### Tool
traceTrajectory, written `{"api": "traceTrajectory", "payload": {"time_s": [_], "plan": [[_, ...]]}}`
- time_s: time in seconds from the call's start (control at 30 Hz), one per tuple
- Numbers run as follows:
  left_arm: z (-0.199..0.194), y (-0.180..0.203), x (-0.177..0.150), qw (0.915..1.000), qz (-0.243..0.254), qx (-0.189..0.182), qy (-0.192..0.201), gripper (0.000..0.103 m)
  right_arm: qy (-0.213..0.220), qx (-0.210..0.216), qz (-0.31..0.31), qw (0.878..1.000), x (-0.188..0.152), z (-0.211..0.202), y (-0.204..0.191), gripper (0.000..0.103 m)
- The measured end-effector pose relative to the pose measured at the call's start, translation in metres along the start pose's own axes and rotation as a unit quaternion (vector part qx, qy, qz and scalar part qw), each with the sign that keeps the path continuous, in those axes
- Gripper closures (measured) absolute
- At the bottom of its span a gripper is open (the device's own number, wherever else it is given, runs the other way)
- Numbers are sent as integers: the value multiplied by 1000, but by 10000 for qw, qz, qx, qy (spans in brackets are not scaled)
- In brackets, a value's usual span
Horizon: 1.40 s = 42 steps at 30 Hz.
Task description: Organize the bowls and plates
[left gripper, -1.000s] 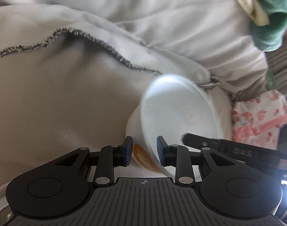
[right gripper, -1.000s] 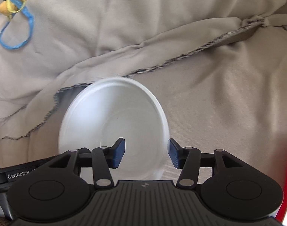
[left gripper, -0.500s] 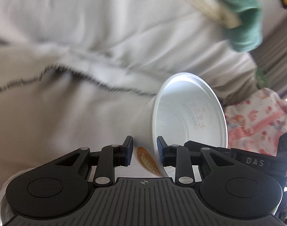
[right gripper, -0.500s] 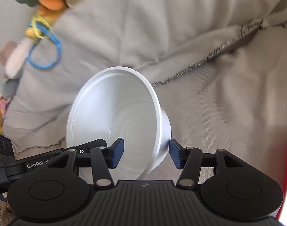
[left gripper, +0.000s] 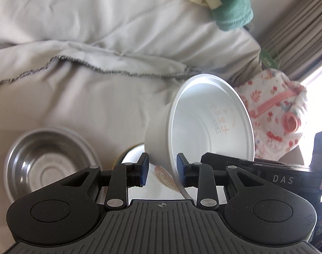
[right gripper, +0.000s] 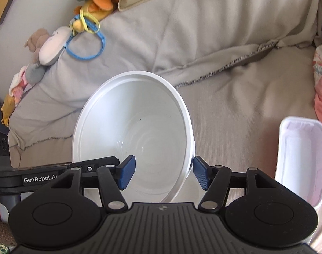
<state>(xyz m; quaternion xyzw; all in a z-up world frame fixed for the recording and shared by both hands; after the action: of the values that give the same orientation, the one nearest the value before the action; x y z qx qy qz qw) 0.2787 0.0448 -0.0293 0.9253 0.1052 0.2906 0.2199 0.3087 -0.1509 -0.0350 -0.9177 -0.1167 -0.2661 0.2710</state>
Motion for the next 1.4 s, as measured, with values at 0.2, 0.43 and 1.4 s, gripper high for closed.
{"api": "traceTrajectory", "payload": {"time_s": [0.2,0.43,1.4], "plan": [[22,-27,-27,9988,-313,63,-370,72,-488,-193,-77,9986,-32,29,4,41],[18,-39,-33,9992,-323,84,-221,74,-397,-490,-209,9978,-40,33,8,39],[-6,-252,-78,9821,-1700,252,771,64,-1183,-1701,-1954,9586,-3,213,-146,26]]}}
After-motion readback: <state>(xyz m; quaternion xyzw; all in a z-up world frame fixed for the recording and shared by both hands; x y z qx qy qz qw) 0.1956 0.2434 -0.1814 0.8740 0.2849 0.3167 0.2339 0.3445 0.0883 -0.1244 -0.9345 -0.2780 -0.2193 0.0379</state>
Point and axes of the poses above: each gripper's, at about its wrist camera, not at the fingertips, and z roughly the way its jaws point, y to its right, x to its top, the point moved 5 cm from there along z, roughly the way its jaws point, and after that the axes turned 3 degrees about y, right-handed, at the moved point
